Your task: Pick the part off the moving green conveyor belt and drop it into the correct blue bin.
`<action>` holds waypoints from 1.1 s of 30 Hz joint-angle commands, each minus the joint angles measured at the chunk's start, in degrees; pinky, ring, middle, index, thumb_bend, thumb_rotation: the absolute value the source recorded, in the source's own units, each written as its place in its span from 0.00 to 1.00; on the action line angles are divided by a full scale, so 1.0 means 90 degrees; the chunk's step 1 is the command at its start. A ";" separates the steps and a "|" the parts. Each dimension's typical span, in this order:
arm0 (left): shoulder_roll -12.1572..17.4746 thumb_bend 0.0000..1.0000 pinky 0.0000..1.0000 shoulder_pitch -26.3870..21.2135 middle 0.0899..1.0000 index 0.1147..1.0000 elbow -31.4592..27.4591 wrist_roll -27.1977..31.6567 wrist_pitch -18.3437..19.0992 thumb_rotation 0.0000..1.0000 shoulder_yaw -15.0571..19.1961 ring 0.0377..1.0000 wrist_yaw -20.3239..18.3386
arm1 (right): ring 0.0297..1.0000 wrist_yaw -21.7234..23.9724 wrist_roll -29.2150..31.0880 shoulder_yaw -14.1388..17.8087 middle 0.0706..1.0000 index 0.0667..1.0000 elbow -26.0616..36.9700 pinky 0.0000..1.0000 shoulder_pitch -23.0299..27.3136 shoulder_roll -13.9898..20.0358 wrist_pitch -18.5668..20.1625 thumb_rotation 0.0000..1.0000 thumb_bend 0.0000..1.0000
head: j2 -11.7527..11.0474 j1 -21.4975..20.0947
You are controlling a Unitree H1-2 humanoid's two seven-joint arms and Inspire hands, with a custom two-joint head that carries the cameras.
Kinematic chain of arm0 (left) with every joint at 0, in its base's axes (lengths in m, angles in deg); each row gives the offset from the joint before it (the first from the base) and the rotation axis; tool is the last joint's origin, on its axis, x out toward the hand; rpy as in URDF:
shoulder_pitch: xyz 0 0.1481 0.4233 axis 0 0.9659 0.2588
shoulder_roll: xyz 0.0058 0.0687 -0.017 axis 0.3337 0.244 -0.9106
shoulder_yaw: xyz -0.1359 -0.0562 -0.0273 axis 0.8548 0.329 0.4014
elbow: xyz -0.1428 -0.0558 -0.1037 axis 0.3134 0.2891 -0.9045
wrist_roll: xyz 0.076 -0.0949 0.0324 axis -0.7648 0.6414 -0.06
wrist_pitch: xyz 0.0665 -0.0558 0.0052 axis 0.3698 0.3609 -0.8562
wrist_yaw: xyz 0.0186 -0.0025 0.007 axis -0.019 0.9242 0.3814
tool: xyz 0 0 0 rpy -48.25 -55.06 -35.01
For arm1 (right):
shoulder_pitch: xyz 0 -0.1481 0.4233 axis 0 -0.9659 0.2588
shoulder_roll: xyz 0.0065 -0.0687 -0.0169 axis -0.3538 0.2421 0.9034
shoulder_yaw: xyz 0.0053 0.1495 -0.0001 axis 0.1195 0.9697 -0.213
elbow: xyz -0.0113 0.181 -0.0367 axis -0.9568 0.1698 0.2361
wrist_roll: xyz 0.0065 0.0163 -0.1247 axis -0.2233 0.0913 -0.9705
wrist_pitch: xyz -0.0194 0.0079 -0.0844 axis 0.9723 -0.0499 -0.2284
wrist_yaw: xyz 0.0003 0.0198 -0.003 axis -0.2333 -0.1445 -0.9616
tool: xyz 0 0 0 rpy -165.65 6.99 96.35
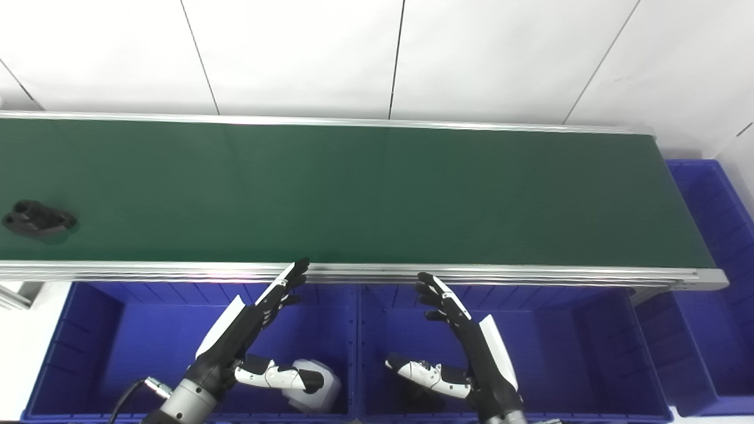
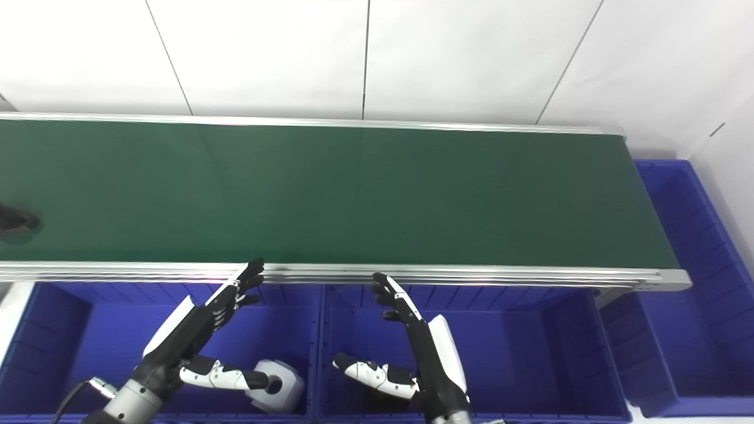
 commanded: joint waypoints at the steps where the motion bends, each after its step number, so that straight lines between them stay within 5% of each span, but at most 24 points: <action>1: 0.0058 0.69 0.89 -0.0029 1.00 0.98 -0.0108 0.0042 -0.0234 0.36 0.0002 0.97 0.0034 | 0.84 -0.0042 -0.0004 -0.0021 0.85 0.90 0.0122 0.76 0.0020 -0.0052 -0.0039 0.37 0.68 | 0.0003 0.0019; 22: -0.0006 0.68 0.89 0.0006 1.00 0.98 -0.0237 0.0058 -0.0027 0.42 0.0010 0.97 0.0052 | 0.83 -0.0022 0.0057 -0.0013 0.85 0.90 0.0119 0.76 0.0016 -0.0047 -0.0022 0.37 0.68 | 0.0004 0.0039; 28: -0.0138 0.69 0.87 0.0020 1.00 0.98 -0.0182 -0.0070 -0.0027 0.41 -0.0093 0.97 0.0091 | 0.84 0.0042 0.0248 0.0087 0.86 0.90 0.0122 0.77 -0.0004 0.0083 -0.0069 0.37 0.67 | -0.0265 0.1300; 33: -0.0315 0.69 0.85 -0.0012 1.00 0.97 0.0035 -0.0392 -0.0280 0.39 -0.0298 0.96 0.0208 | 0.85 0.0067 0.0577 0.0207 0.87 0.92 0.0033 0.79 -0.0030 0.0292 -0.0343 0.36 0.63 | -0.0769 0.2374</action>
